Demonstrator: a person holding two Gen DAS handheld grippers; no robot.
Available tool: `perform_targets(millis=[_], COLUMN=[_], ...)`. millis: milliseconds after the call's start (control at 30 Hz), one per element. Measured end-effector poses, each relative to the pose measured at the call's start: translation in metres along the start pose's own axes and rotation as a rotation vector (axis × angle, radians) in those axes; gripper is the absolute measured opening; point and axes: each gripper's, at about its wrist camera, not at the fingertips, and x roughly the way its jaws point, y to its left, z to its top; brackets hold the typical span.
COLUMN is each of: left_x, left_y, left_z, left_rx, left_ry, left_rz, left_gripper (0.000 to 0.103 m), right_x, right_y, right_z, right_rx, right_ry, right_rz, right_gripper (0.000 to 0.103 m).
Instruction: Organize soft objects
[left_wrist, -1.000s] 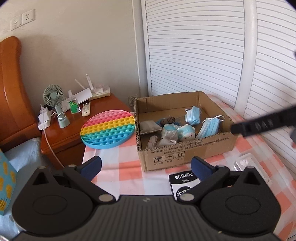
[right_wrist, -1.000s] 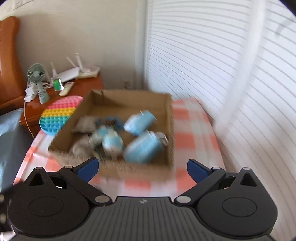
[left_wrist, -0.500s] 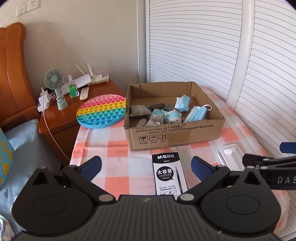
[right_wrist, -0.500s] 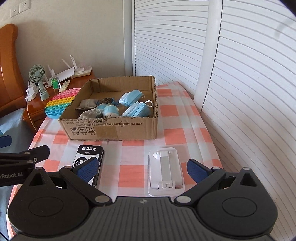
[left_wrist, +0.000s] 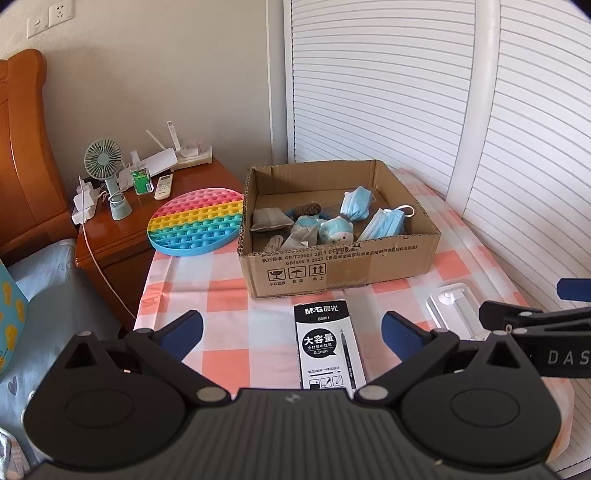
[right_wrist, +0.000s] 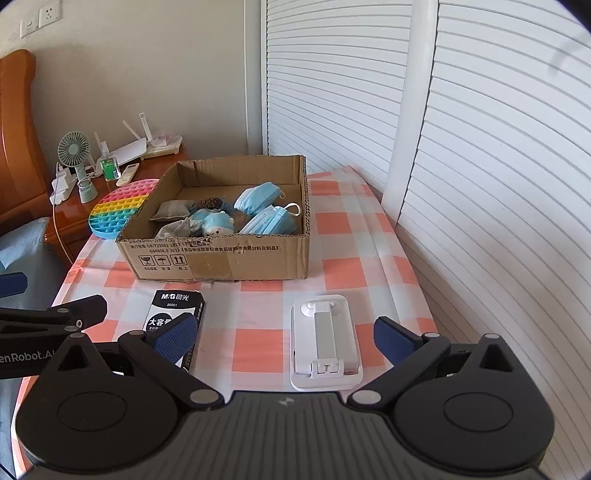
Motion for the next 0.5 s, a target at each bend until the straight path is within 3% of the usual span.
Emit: perform_targets(millis=[500], left_x=[-0.0013], left_y=[-0.0019], left_z=[0.0014], left_rx=[-0.004], left_ry=[-0.003], left_rz=[-0.007], left_gripper=[0.102], right_x=[-0.0068], right_y=[0.001], right_z=[0.002], right_rx=[-0.011], right_ry=[-0.022], right_rz=[-0.016], right_gripper=[0.103])
